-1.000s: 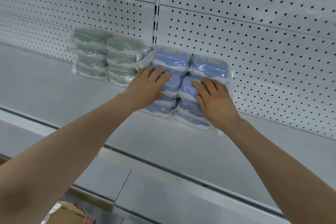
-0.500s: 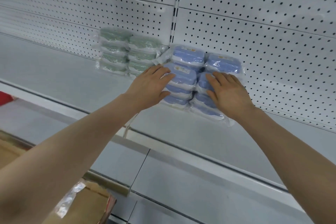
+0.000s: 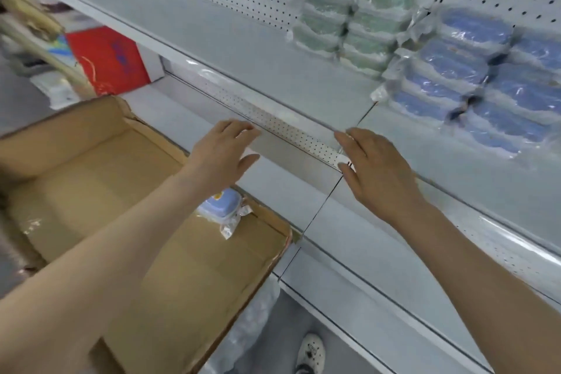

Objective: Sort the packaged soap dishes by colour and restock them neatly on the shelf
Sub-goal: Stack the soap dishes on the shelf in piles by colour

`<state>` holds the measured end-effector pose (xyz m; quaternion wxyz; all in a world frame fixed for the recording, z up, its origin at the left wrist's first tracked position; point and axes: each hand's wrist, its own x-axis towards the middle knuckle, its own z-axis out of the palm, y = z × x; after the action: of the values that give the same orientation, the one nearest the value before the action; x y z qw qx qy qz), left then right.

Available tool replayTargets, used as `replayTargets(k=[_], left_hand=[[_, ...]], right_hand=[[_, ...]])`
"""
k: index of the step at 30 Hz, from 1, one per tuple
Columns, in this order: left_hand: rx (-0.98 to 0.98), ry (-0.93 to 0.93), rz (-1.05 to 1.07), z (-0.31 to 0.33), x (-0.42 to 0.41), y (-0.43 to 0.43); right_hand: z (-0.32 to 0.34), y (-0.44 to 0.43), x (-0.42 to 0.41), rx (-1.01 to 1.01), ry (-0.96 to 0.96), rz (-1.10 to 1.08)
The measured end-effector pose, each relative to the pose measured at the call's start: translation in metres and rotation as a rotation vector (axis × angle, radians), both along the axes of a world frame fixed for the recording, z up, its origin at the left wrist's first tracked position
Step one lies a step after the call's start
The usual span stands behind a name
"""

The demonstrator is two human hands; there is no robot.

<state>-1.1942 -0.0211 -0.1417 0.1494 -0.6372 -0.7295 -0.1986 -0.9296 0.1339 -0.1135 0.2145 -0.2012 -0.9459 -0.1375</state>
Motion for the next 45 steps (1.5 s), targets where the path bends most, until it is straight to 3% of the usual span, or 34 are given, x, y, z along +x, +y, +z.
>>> replayTargets(k=[7, 11, 20, 25, 29, 37, 42, 45], left_hand=[[-0.330, -0.369, 0.300, -0.123, -0.021, -0.109], [-0.505, -0.479, 0.449, -0.164, -0.024, -0.138], [-0.647, -0.598, 0.651, -0.206, -0.043, -0.148], [-0.596, -0.574, 0.688, -0.207, -0.068, -0.135], [-0.560, -0.577, 0.577, -0.214, -0.090, -0.099], [-0.851, -0.176, 0.125, -0.237, -0.102, -0.007], [-0.842, -0.153, 0.259, -0.238, -0.103, -0.029], [-0.854, -0.236, 0.405, -0.237, -0.104, -0.055]], right_hand=[[-0.119, -0.060, -0.058, -0.285, -0.213, 0.114], [-0.159, -0.060, -0.110, -0.430, -0.419, 0.124], [-0.219, -0.061, -0.256, -0.451, -0.622, 0.141], [-0.220, -0.070, -0.215, -0.389, -0.592, 0.212], [-0.229, -0.068, -0.161, -0.396, -0.647, 0.278], [-0.251, -0.061, -0.139, -0.437, -0.746, 0.222], [-0.252, -0.061, -0.142, -0.450, -0.731, 0.236], [-0.249, -0.061, -0.141, -0.479, -0.733, 0.228]])
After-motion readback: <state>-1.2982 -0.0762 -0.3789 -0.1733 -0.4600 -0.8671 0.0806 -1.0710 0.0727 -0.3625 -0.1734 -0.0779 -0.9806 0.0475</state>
